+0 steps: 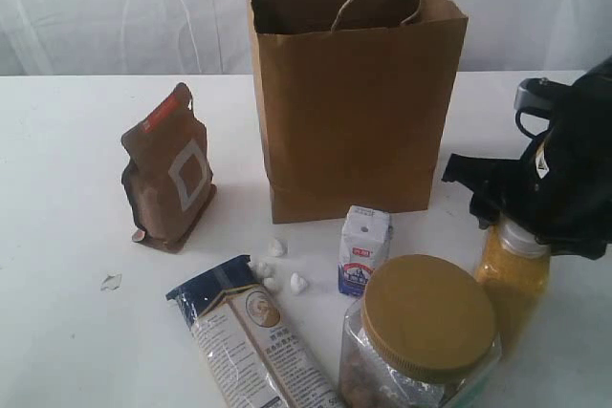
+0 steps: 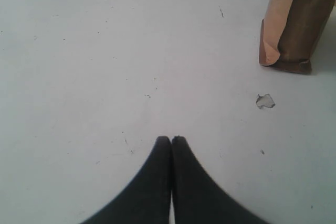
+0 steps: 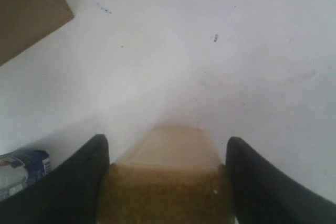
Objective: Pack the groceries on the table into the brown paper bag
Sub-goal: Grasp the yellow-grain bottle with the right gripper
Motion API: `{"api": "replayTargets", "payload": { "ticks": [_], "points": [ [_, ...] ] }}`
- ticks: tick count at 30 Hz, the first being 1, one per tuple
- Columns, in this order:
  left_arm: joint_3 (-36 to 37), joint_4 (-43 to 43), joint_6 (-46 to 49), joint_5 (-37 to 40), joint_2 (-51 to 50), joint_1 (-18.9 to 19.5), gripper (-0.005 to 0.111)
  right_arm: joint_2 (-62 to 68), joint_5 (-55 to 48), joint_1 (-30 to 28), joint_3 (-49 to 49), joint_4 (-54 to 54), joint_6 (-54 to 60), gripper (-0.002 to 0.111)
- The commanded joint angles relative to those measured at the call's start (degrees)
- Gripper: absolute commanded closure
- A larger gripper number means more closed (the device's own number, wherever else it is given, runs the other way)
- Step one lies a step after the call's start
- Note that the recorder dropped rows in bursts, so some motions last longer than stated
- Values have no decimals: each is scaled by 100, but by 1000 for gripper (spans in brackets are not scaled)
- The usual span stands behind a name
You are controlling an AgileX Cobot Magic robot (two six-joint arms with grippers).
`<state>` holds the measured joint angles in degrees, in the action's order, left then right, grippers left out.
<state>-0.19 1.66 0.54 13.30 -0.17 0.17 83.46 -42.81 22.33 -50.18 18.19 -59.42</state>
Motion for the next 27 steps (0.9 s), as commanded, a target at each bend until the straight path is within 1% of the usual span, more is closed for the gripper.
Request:
{"api": "replayTargets", "payload": {
  "ticks": [1, 5, 8, 12, 18, 20, 27],
  "points": [
    [19, -2, -54, 1, 17, -33, 107, 137, 95, -10, 52, 2, -40, 54],
    [19, -2, -54, 1, 17, -33, 107, 137, 133, -10, 52, 159, 58, 57],
    [19, -2, -54, 1, 17, -33, 107, 137, 133, -10, 52, 381, 71, 63],
    [19, -2, -54, 1, 17, -33, 107, 114, 133, -10, 52, 476, 134, 77],
    [19, -2, -54, 1, 17, -33, 107, -64, 376, -10, 52, 491, 715, 101],
    [19, -2, -54, 1, 17, -33, 107, -133, 429, -10, 52, 491, 835, 107],
    [19, -2, -54, 1, 17, -33, 107, -563, 586, -10, 52, 491, 1084, 108]
  ]
}}
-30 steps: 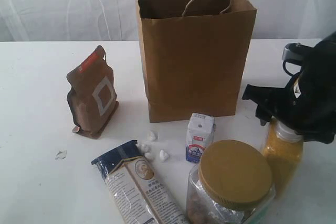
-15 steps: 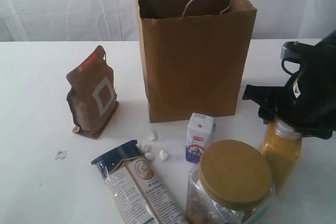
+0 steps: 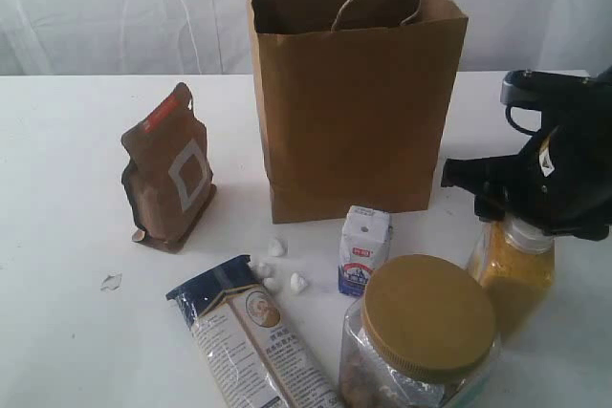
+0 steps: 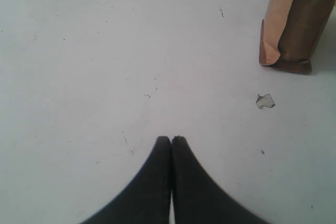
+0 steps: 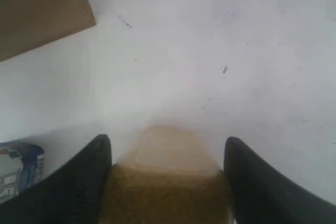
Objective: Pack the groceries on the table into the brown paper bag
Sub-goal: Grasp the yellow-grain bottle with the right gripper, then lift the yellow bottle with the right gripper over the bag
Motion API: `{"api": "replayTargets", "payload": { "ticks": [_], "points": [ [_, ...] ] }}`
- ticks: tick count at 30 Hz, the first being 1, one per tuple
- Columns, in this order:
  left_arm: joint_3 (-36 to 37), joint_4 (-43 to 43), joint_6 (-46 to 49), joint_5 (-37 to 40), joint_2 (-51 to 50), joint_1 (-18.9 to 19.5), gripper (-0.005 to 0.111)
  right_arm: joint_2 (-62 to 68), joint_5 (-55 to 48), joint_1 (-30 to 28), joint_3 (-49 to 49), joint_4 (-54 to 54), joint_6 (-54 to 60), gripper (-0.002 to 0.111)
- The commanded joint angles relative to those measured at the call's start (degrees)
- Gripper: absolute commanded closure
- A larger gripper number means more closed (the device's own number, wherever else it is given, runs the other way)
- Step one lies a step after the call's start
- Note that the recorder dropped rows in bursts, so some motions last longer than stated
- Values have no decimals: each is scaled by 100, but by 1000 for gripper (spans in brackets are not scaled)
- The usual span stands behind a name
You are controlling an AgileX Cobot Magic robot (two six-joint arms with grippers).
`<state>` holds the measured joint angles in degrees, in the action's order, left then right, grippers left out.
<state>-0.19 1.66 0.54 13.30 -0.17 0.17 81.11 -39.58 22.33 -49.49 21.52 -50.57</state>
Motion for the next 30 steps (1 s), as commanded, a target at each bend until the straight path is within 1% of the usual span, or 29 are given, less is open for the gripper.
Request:
{"api": "replayTargets", "payload": {
  "ticks": [1, 6, 17, 20, 30],
  "points": [
    [19, -2, -54, 1, 17, -33, 107, -405, 293, -10, -17, 170, 258, 108],
    [19, -2, -54, 1, 17, -33, 107, -489, 391, -10, -17, 418, 445, 108],
    [19, -2, -54, 1, 17, -33, 107, -512, 323, -10, -17, 419, 445, 108],
    [19, -2, -54, 1, 17, -33, 107, -697, 153, -10, -47, 379, 445, 108],
    [19, -2, -54, 1, 17, -33, 107, -1806, -574, -10, -711, 312, 1219, 108]
  ]
}}
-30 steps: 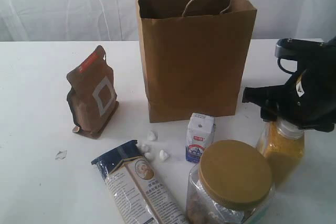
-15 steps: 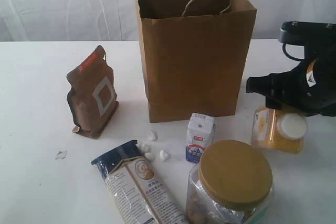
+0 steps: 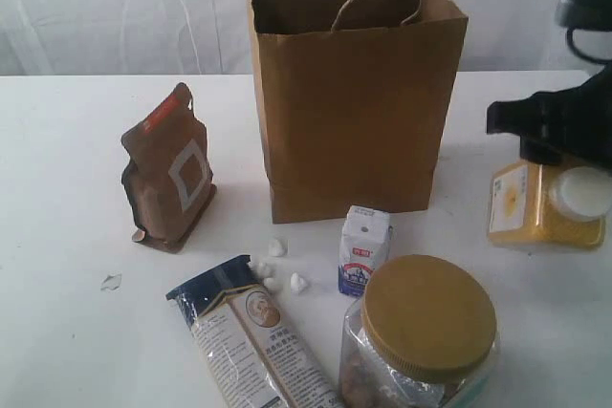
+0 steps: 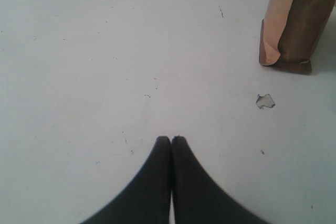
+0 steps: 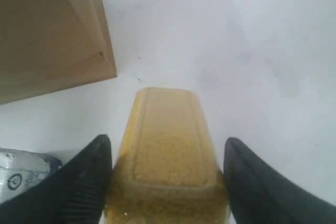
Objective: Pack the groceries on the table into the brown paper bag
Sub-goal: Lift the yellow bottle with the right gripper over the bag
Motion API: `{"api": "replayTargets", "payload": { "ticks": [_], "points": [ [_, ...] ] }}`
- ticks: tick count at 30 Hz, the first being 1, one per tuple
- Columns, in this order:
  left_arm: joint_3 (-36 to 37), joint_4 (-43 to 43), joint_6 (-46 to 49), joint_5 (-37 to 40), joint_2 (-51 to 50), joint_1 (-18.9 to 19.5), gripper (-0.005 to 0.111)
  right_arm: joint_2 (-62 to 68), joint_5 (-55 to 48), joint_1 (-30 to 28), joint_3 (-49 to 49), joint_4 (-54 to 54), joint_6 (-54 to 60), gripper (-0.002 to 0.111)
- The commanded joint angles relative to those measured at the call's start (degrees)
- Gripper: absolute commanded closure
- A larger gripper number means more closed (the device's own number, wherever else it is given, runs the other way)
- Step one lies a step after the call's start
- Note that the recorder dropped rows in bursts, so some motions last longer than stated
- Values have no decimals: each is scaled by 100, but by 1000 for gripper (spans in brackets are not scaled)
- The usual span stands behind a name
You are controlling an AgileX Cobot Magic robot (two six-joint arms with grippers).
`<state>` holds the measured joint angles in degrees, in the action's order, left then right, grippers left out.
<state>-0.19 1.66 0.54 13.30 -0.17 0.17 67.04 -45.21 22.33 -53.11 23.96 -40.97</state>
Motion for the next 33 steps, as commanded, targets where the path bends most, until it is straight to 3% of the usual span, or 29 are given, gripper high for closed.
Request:
{"api": "replayTargets", "payload": {
  "ticks": [1, 8, 22, 33],
  "points": [
    [19, -2, -54, 1, 17, -33, 107, -469, -24, -10, -448, -18, 366, 108],
    [19, -2, -54, 1, 17, -33, 107, -562, -124, -10, -1347, -782, 1254, 108],
    [19, -2, -54, 1, 17, -33, 107, 434, 660, -10, -3594, -976, 1682, 108],
    [19, -2, -54, 1, 17, -33, 107, 1353, 1613, -10, -4562, -3308, 2840, 108]
  ]
}}
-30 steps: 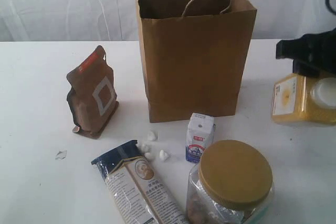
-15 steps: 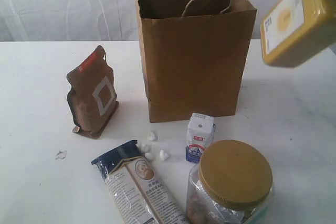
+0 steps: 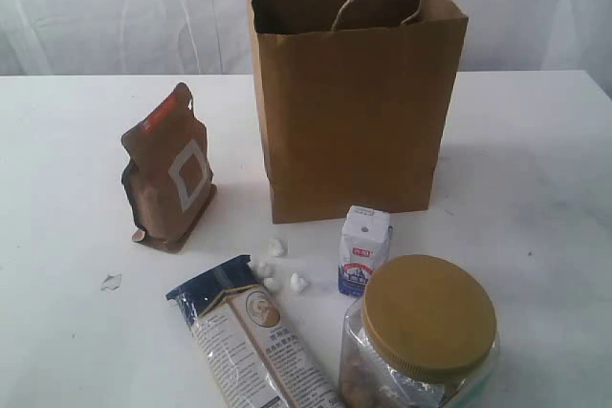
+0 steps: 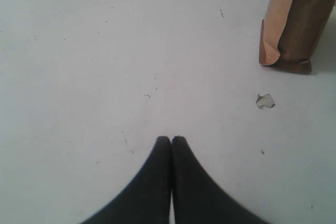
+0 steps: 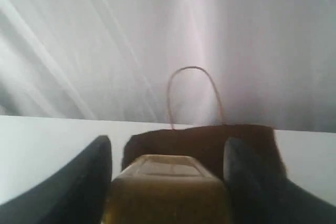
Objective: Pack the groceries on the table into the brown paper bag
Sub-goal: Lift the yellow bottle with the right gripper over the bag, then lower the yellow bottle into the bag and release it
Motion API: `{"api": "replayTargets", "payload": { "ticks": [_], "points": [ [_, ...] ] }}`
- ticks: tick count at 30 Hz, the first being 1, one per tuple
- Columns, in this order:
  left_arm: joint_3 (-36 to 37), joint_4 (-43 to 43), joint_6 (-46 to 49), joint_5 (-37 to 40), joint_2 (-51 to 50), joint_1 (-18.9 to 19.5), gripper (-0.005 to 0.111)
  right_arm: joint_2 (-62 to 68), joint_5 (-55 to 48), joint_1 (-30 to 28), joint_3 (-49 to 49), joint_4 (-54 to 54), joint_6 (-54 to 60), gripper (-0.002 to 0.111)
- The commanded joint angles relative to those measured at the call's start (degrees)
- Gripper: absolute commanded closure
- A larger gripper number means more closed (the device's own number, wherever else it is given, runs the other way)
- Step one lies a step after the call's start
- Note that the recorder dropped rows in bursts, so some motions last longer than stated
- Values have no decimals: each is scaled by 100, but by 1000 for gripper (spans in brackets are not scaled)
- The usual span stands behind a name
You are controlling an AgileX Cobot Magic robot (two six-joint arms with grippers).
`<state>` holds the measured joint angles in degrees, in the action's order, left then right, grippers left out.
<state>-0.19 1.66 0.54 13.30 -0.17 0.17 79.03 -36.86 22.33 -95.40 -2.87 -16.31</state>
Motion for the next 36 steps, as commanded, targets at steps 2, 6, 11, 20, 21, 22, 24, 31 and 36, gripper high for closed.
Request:
{"api": "replayTargets", "payload": {
  "ticks": [2, 6, 11, 20, 21, 22, 24, 31, 36],
  "points": [
    [19, -2, -54, 1, 17, -33, 107, 280, 894, -10, -449, -789, 485, 108],
    [19, -2, -54, 1, 17, -33, 107, 471, 1065, -10, -561, -1138, 669, 108],
    [19, -2, -54, 1, 17, -33, 107, 640, 1174, -10, -569, -1315, 873, 108],
    [19, -2, -54, 1, 17, -33, 107, 1072, 1569, -10, -573, -1304, 1112, 108],
    [19, -2, -54, 1, 17, -33, 107, 1100, 1569, -10, -573, -1304, 1113, 108],
    [19, -2, -54, 1, 17, -33, 107, 1172, 1569, -10, -573, -1400, 1099, 108],
    [19, -2, -54, 1, 17, -33, 107, 1233, 1598, -10, -545, -1482, 1099, 108],
    [19, -2, -54, 1, 17, -33, 107, 1238, 2445, -10, -44, -1540, 1099, 108],
    [19, -2, -54, 1, 17, -33, 107, 1238, 3109, -10, 535, -1528, 1162, 108]
  ]
}}
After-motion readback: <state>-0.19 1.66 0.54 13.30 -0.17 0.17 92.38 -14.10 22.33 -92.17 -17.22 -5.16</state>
